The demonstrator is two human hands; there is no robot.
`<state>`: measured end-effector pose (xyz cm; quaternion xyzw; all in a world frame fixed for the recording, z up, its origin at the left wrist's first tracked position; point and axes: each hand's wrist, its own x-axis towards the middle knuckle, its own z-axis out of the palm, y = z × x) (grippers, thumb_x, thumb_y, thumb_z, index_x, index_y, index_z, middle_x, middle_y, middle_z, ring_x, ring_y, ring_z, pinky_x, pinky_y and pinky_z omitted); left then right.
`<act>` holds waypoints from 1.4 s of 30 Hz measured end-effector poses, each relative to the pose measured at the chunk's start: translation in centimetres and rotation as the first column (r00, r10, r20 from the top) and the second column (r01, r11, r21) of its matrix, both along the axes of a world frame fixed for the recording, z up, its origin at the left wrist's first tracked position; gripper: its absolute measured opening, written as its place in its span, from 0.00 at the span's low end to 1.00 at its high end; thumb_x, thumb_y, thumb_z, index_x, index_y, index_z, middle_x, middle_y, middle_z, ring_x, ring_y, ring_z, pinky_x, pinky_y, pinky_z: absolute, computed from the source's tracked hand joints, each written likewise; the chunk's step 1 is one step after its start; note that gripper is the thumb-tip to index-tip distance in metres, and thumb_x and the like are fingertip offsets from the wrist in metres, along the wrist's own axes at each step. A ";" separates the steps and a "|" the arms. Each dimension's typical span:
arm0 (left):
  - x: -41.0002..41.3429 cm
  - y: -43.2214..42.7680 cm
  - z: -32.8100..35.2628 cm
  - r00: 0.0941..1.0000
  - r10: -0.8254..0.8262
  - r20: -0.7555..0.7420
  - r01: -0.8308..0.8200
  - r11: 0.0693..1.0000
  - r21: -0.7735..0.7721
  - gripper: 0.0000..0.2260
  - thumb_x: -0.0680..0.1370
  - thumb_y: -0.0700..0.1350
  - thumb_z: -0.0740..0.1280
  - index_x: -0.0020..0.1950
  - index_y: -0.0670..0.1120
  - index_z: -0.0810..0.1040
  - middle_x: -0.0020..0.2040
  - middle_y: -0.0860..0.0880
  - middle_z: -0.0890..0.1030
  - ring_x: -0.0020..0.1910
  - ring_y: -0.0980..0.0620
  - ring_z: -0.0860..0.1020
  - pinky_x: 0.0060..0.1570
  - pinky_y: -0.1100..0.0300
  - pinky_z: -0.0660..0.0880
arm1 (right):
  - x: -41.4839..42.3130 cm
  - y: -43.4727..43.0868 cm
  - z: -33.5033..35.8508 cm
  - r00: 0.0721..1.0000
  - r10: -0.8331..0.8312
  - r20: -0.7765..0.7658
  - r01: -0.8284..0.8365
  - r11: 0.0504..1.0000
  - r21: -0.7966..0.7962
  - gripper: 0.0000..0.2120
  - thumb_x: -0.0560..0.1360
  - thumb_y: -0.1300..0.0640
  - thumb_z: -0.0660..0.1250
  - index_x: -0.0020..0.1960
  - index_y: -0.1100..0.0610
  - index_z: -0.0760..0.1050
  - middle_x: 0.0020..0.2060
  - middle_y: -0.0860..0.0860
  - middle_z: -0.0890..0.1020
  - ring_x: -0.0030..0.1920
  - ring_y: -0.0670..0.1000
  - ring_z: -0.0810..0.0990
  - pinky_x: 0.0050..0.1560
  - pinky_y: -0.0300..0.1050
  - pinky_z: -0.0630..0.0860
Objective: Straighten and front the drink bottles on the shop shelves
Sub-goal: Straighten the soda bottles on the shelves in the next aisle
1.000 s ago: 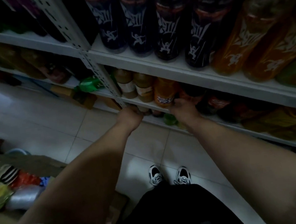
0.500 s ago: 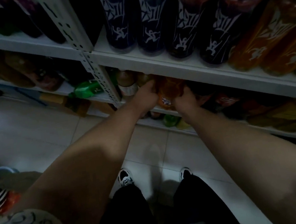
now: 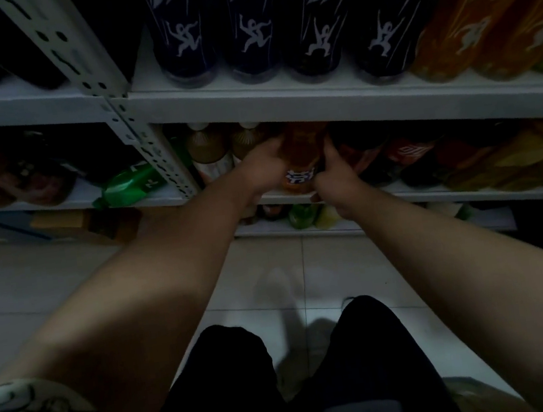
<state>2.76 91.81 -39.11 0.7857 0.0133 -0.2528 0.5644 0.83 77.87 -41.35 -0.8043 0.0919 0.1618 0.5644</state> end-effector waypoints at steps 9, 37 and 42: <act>0.6 -0.6 -0.4 0.998 0.030 0.058 -0.032 0.999 0.031 0.18 0.78 0.43 0.66 0.69 0.48 0.71 0.64 0.48 0.76 0.61 0.53 0.74 0.67 0.54 0.68 | 0.2 1.4 -0.1 0.997 -0.068 -0.020 0.068 0.998 -0.004 0.34 0.77 0.60 0.62 0.76 0.44 0.51 0.56 0.51 0.76 0.45 0.53 0.80 0.30 0.41 0.79; 0.6 -0.6 -1.2 0.989 0.138 0.047 -0.130 0.980 -0.148 0.20 0.76 0.38 0.68 0.69 0.45 0.73 0.62 0.48 0.78 0.59 0.54 0.77 0.59 0.64 0.72 | 0.3 1.5 1.0 0.982 -0.162 -0.099 0.177 0.968 0.175 0.32 0.75 0.61 0.65 0.73 0.46 0.55 0.48 0.50 0.79 0.30 0.45 0.81 0.24 0.37 0.73; 0.6 -0.3 -1.3 0.988 0.107 0.110 -0.097 0.991 -0.095 0.22 0.76 0.40 0.69 0.70 0.47 0.71 0.66 0.48 0.76 0.63 0.53 0.74 0.66 0.55 0.69 | 0.2 1.2 0.0 0.989 -0.144 -0.032 0.148 0.974 0.169 0.38 0.72 0.67 0.68 0.75 0.49 0.55 0.47 0.40 0.76 0.32 0.32 0.78 0.27 0.32 0.73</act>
